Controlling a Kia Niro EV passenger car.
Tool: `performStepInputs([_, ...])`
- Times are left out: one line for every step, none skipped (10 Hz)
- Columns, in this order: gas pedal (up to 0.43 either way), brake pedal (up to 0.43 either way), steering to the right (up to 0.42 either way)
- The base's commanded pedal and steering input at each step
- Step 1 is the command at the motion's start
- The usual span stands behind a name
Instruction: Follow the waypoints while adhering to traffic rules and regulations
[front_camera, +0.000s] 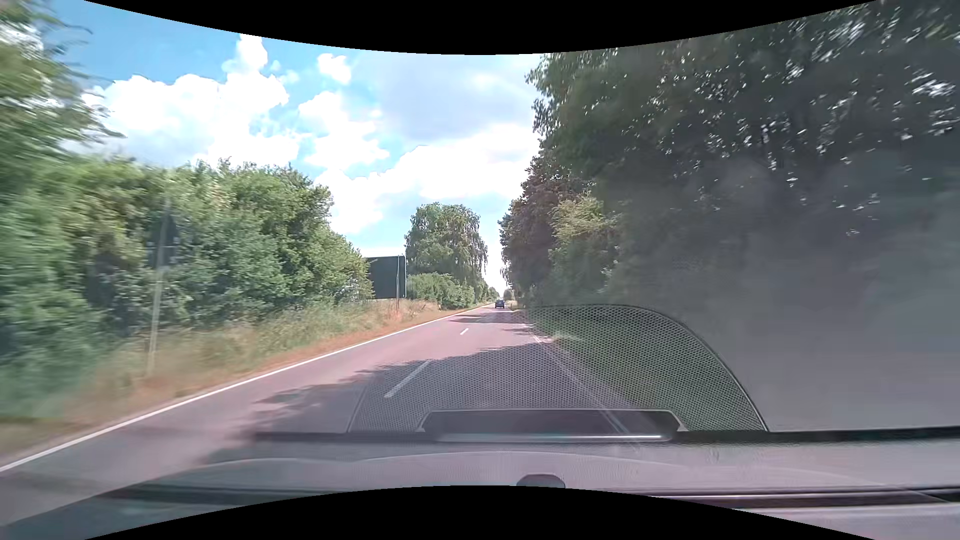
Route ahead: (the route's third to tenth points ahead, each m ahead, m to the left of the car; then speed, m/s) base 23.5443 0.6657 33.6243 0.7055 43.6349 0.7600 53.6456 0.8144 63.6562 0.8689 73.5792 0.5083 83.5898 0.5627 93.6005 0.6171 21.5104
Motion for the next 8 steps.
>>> performStepInputs([0.24,0.0,-0.003])
performStepInputs([0.24,0.0,-0.003])
performStepInputs([0.24,0.0,-0.003])
performStepInputs([0.228,0.0,-0.002])
performStepInputs([0.228,0.0,-0.002])
performStepInputs([0.228,0.0,0.0])
performStepInputs([0.228,0.0,0.0])
performStepInputs([0.228,0.0,0.0])
